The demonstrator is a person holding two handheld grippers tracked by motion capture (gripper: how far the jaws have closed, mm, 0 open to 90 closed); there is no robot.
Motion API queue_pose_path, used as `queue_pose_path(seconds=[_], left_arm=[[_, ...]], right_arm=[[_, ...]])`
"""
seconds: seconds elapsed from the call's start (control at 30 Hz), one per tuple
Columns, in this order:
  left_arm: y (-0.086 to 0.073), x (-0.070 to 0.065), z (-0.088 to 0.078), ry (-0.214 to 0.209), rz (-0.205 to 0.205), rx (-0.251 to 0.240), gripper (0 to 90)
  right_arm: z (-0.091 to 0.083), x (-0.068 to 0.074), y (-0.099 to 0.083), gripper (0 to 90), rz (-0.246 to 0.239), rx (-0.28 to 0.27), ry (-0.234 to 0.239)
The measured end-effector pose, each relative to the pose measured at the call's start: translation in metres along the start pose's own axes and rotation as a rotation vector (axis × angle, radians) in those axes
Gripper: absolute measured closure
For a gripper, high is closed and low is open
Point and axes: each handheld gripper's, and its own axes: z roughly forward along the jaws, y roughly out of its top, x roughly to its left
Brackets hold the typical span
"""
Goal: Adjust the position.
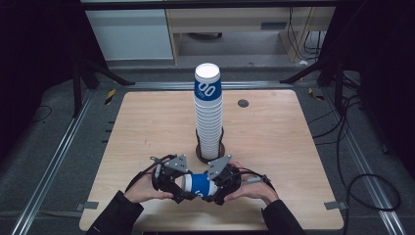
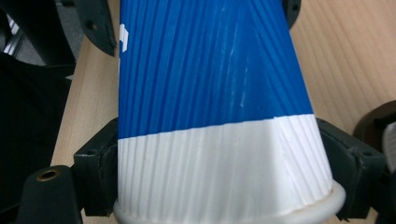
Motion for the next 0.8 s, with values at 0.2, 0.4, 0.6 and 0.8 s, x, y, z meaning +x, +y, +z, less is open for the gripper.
queue_pose_path(seconds=[0.2, 0.4, 0.6, 0.8], left_arm=[[0.0, 0.0, 0.0, -0.012, 0.011, -0.004, 25.7], [-0.002, 0.003, -0.005, -0.014, -0.003, -0.026, 25.8], [-0.007, 0.01, -0.019, 0.008, -0.027, -0.079, 25.8], [-0.012, 0.016, -0.035, 0.037, -0.059, -0.172, 25.8]], right_arm=[[0.0, 0.0, 0.0, 15.9, 0.009, 0.012, 0.003], [-0.001, -0.001, -0.001, 10.8, 0.034, -0.01, 0.002], [-0.019, -0.009, -0.003, 7.5, 0.087, -0.099, -0.038], [-0.043, -0.018, -0.009, 7.0, 0.146, -0.196, -0.085]])
